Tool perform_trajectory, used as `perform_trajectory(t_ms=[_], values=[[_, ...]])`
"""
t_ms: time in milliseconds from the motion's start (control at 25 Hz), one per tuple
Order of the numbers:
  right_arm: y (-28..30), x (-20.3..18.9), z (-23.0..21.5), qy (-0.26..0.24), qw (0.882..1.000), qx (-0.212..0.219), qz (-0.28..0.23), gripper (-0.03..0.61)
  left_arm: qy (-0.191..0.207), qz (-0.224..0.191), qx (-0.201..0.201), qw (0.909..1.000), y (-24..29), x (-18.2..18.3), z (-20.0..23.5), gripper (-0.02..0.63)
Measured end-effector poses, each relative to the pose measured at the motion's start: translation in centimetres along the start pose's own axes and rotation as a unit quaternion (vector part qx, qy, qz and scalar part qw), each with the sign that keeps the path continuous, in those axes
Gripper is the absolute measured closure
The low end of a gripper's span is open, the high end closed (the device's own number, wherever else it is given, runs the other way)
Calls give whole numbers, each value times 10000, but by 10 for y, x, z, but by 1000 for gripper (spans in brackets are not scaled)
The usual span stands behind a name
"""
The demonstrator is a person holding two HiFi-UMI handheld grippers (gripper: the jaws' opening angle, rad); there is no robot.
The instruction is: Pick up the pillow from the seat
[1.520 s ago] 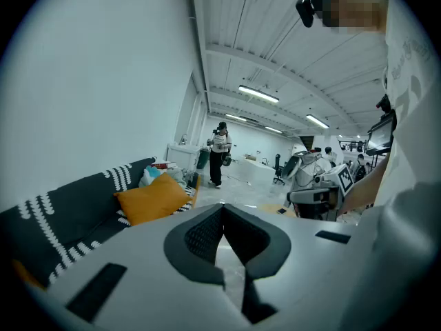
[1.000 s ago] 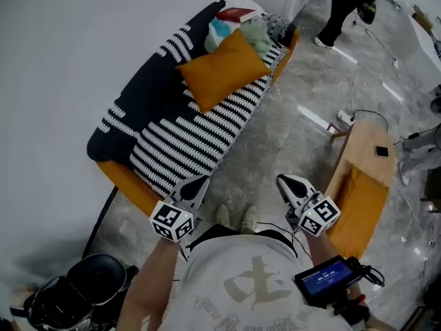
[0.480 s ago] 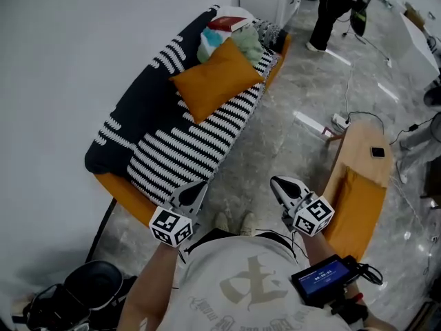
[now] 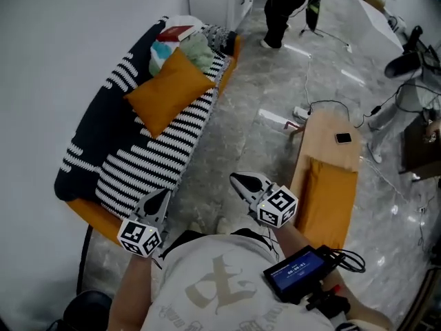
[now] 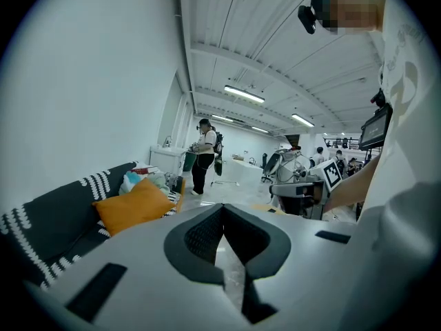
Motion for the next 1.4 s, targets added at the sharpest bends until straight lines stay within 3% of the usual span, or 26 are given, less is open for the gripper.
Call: perform_trajectory(t_ms=[160, 520, 760, 1400], values=[[-5, 5, -17, -135, 9999, -42, 21, 568, 129, -5, -92, 9999, 17, -5, -10, 604], [0, 4, -33, 76, 9997, -188, 107, 568, -83, 157, -179, 9997, 38, -10, 3, 604], [21, 0, -47, 215, 9989, -356, 223, 568, -147, 126, -316, 9993, 66, -3, 29, 604], [95, 43, -75, 51, 9948, -996, 185, 568, -193, -52, -557, 9982, 103, 20, 125, 604]])
Point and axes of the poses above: the fingertips, and each gripper's own axes: y forward along the fingers, z to its left, x out of its top, the point moved 3 cm from there along -y, backward along the fingers, and after that the axes turned 6 degrees about y, right-handed, at the moved point
